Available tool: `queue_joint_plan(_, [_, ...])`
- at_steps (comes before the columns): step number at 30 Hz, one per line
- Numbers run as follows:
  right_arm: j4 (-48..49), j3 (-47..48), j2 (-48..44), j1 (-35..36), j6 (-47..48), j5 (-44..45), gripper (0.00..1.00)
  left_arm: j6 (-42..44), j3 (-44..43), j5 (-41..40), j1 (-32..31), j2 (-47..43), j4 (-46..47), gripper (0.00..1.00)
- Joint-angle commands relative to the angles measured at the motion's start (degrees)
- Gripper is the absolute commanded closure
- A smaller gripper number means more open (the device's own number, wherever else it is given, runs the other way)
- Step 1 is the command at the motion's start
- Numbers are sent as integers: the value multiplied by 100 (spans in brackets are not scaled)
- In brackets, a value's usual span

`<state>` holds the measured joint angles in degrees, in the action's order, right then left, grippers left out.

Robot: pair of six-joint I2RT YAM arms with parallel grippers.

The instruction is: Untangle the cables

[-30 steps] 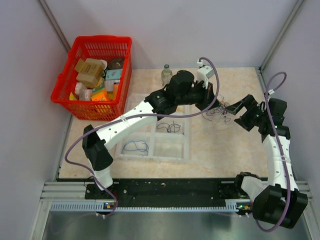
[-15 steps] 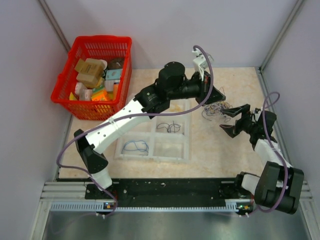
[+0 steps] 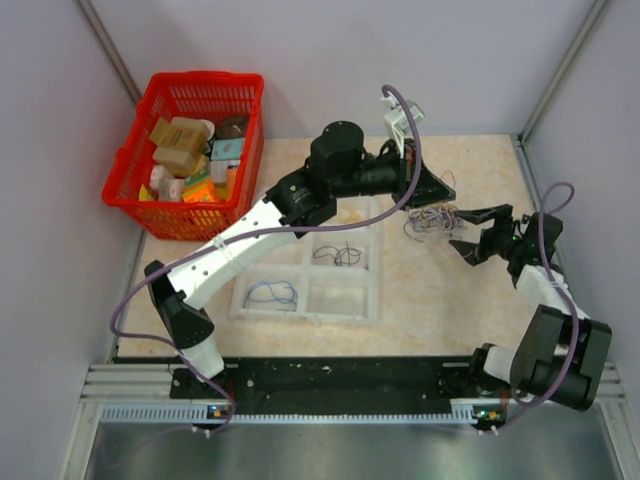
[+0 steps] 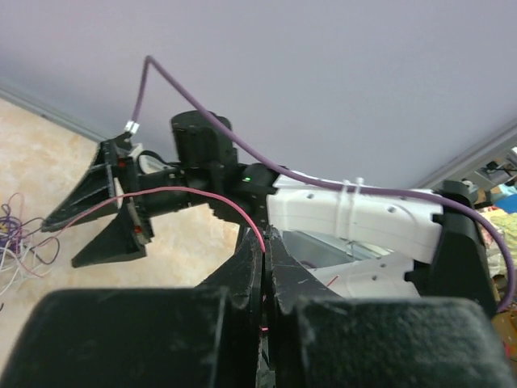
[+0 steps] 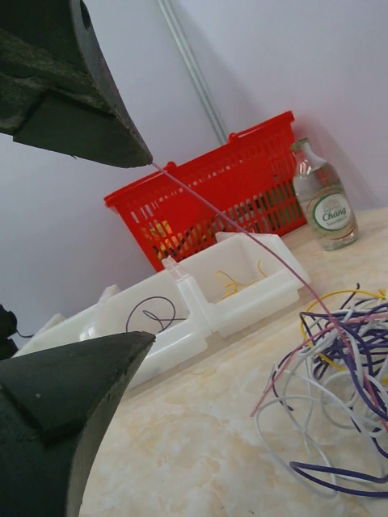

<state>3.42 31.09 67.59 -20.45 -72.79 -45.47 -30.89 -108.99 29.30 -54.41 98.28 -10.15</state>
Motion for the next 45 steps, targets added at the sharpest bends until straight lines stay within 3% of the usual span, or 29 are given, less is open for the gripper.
queue_joint_plan(1, [236, 468, 439, -74, -348, -181, 24, -294, -52, 339, 27, -265, 576, 100])
queue_joint_plan(6, [246, 723, 526, 32, -525, -23, 26, -303, 27, 313, 27, -379, 637, 100])
queue_joint_plan(13, [1247, 609, 957, 155, -1465, -278, 34, -382, 44, 375, 18, -432, 725, 100])
queue_joint_plan(19, [1476, 679, 1212, 559, -1702, -146, 36, -365, 185, 287, 18, -687, 769, 100])
queue_joint_plan(20, [1599, 679, 1282, 612, -1773, -155, 40, -347, 211, 261, 18, -722, 760, 100])
queue_joint_plan(22, [1749, 696, 1379, 656, -1800, -164, 60, -312, 238, 234, 18, -758, 743, 100])
queue_joint_plan(24, [1610, 731, 1345, 647, -1686, -94, 66, -294, 238, 225, 18, -793, 682, 100])
queue_joint_plan(28, [303, 1423, 1213, 647, -538, 47, 100, -23, 325, -11, 18, -1029, 471, 100])
queue_joint_plan(34, [-1193, 2672, 713, 674, 1178, -40, 100, 628, 1028, -1126, 27, -1575, 304, 100])
queue_joint_plan(37, [-1973, 3436, 466, 761, 2362, -698, 100, 1232, 802, -1513, 36, -1566, -292, 100])
queue_joint_plan(40, [-3354, 4131, 159, 884, 3576, -552, 100, 1752, 660, -2120, 54, -1645, -637, 100])
queue_joint_plan(45, [-3559, 4729, -247, 1156, 3957, -146, 100, 1824, 695, -2350, 106, -1602, -506, 100])
